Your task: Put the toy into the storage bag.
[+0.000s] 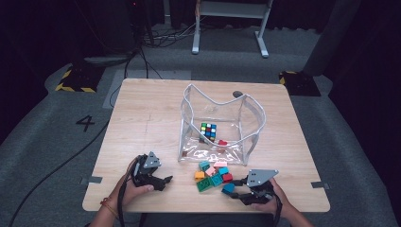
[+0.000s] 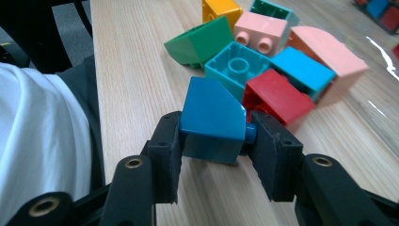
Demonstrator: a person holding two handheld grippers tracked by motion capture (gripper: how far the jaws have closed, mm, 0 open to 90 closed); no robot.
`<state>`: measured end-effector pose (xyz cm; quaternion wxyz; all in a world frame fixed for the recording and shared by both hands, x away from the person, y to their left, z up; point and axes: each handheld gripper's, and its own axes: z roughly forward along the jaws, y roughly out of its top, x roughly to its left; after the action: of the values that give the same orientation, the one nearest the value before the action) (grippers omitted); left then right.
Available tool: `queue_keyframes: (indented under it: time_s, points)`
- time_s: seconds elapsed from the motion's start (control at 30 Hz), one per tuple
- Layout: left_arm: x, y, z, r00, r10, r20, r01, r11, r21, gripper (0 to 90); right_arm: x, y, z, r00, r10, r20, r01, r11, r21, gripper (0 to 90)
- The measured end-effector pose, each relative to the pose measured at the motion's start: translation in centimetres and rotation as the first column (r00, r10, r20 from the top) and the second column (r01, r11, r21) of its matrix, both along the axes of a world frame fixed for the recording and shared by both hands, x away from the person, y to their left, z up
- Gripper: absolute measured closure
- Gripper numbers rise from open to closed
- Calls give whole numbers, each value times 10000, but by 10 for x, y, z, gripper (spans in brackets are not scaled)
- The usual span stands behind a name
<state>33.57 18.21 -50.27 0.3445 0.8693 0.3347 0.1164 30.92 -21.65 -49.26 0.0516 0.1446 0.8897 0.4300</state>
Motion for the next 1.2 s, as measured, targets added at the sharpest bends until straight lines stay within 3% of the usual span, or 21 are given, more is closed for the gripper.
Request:
queue_keyframes:
  time_s: [0.3, 0.4, 0.6, 0.93, 1.03, 1.2]
  points:
    - [0, 0, 0, 10000, 21, -4, -21, 10000, -7, 126, 6, -32, 8, 9953, -966, 29, 965, 9952, 175, 558]
    - [0, 0, 0, 10000, 27, 10, -27, 10000, -8, 126, 8, -45, 12, 9900, -1377, 293, 1378, 9905, -14, 558]
    - [0, 0, 0, 10000, 29, 9, -29, 10000, -13, 126, 17, -70, 22, 9760, -2158, 280, 2150, 9762, 296, 558]
    - [0, 0, 0, 10000, 24, -26, -24, 10000, -7, 126, 41, -105, 56, 9368, -3330, 1069, 3260, 9421, 783, 558]
    - [0, 0, 0, 10000, 24, -26, -24, 10000, -7, 126, 54, -113, 70, 9193, -3712, 1308, 3594, 9272, 1052, 558]
    - [0, 0, 0, 10000, 15, -29, -15, 10000, -4, 125, 70, -120, 92, 8977, -4001, 1847, 3844, 9159, 1158, 558]
